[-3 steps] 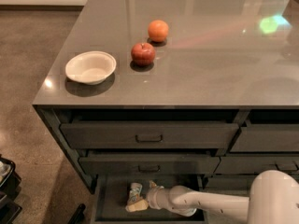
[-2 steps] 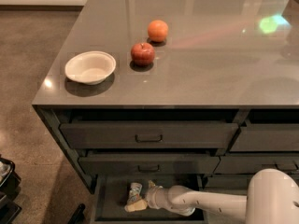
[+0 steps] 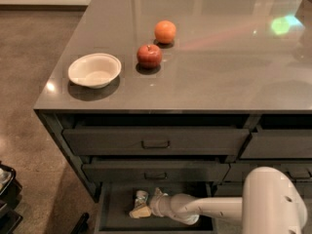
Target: Pick 7up can from bottom drawer and place on counter
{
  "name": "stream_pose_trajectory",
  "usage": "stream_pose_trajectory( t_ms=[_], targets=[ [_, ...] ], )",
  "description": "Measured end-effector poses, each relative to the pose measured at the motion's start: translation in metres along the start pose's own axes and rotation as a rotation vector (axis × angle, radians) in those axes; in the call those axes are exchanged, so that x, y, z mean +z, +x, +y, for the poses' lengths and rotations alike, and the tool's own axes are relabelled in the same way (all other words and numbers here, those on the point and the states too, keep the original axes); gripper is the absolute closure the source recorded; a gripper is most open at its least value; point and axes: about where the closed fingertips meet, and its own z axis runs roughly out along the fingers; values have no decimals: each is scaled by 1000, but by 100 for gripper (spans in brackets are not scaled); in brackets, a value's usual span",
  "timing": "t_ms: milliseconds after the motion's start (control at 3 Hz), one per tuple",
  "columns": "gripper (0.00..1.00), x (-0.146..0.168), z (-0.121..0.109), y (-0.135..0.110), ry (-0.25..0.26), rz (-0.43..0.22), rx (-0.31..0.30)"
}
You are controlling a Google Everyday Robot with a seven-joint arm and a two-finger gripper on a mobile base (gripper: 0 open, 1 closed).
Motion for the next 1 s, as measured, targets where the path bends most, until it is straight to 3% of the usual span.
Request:
stream_pose_trajectory(
  t_ms=[1000],
  targets=[
    [0,47,-12,-3,85,5,-9]
  ],
)
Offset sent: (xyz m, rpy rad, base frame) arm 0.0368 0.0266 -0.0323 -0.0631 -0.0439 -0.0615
